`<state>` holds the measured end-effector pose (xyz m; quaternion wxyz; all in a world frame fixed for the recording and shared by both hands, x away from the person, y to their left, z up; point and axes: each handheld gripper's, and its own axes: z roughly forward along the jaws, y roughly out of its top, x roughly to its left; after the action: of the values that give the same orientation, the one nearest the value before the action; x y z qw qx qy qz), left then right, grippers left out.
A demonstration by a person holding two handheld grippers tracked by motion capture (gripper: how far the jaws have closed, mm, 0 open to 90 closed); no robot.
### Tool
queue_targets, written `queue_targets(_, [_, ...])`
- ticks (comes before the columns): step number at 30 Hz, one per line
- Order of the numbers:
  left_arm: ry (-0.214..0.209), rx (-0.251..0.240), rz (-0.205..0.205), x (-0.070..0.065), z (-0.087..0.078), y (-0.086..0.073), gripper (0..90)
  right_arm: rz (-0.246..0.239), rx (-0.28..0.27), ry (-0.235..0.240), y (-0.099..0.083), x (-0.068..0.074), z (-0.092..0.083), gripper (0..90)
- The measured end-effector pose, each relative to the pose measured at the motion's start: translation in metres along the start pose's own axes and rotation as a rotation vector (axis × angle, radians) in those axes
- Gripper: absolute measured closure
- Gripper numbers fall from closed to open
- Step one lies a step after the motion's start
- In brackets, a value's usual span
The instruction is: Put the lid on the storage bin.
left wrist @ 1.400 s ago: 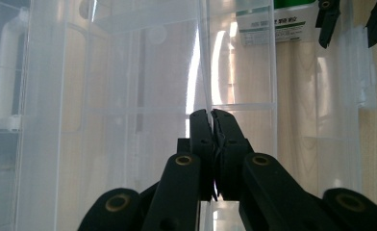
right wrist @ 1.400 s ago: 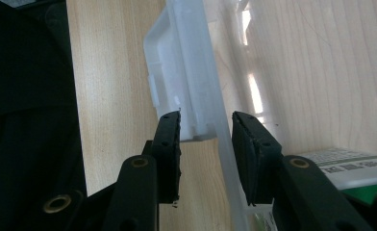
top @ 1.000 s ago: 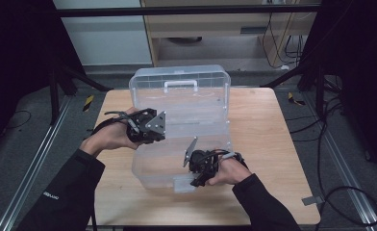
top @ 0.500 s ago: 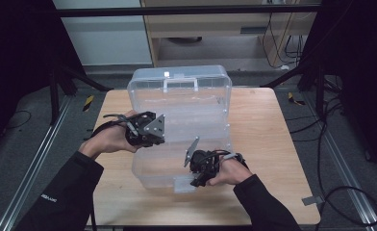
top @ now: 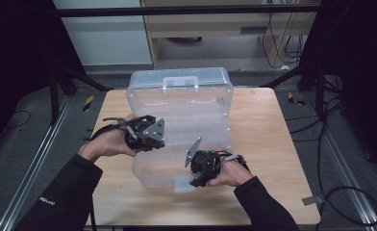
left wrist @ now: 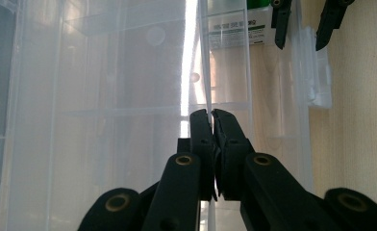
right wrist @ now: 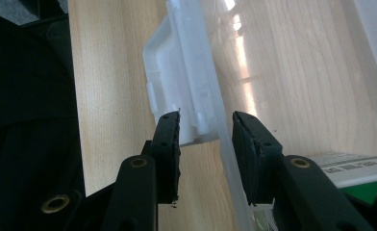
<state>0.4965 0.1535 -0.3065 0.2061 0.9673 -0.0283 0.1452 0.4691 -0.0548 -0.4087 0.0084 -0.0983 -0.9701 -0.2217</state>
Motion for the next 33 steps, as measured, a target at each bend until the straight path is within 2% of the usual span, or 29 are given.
queue_targets(4, [-0.001,-0.01,0.007,-0.001,0.001,-0.001,87.1,0.006,-0.033,-0.016,-0.003,0.002,-0.002,62.7])
queue_targets(12, [-0.009,-0.015,-0.007,-0.002,0.001,-0.002,86.9,0.08,-0.268,-0.076,-0.024,0.003,-0.039,61.5])
queue_targets(17, [-0.011,-0.012,-0.015,-0.001,0.001,-0.002,86.8,0.136,-0.362,-0.123,-0.047,0.005,-0.056,67.0])
queue_targets(24, [-0.014,-0.015,-0.026,-0.001,0.002,-0.001,86.7,0.201,-0.495,-0.146,-0.075,0.008,-0.072,76.5])
queue_targets(29, [-0.013,-0.017,-0.027,-0.001,0.001,-0.002,86.6,0.242,-0.549,-0.163,-0.087,0.008,-0.082,80.0])
queue_targets(33, [-0.011,-0.018,-0.026,-0.002,0.002,-0.002,86.6,0.276,-0.622,-0.185,-0.091,0.006,-0.091,84.8])
